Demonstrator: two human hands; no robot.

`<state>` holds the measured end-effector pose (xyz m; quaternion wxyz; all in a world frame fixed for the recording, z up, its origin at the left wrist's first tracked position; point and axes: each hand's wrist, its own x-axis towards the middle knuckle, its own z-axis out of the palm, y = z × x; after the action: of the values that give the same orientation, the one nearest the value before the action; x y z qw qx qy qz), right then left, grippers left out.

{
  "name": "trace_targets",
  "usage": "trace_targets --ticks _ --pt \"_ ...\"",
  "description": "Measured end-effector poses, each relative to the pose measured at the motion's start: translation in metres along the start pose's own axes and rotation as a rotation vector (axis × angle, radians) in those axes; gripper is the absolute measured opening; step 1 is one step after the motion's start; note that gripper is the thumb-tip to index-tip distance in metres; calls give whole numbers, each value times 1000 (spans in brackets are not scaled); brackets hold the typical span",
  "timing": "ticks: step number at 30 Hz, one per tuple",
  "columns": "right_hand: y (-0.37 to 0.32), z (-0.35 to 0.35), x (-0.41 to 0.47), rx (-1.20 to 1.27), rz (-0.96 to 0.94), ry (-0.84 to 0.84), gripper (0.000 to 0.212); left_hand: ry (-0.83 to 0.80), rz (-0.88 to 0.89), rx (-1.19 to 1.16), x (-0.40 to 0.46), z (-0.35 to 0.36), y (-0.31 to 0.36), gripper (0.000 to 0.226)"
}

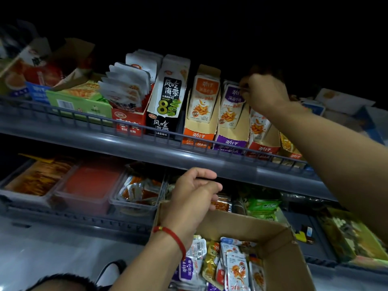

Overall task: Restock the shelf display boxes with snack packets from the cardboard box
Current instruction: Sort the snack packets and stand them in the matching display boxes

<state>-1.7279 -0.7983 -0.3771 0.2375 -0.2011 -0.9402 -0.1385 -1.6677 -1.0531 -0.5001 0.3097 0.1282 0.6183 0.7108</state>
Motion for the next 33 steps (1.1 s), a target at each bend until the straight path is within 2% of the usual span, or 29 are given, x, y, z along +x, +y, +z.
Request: trace_targets --ticks 6,13,18,22,24,27,30,33 --pt "-6 2 -2 -76 -14 64 21 -11 3 47 -1 3 -2 16" --pt "2 -3 -28 -56 -126 201 38 6 11 109 0 1 -5 15" --pt "7 -17 -105 64 -262 311 27 21 -1 226 2 2 -12 15" --pt "3 1 -204 239 -309 123 21 41 -30 428 12 2 -36 11" --pt "3 24 -256 250 -296 -36 25 33 -82 539 17 3 -55 11" --pt "0 53 -315 250 -304 -340 25 -79 -197 737 24 -4 -89 15" --pt "-9 63 -332 279 -307 -593 33 -113 -210 1102 32 -17 -116 16" --pt "-13 62 -330 331 -304 -658 32 -120 -137 1452 37 -27 -136 40"
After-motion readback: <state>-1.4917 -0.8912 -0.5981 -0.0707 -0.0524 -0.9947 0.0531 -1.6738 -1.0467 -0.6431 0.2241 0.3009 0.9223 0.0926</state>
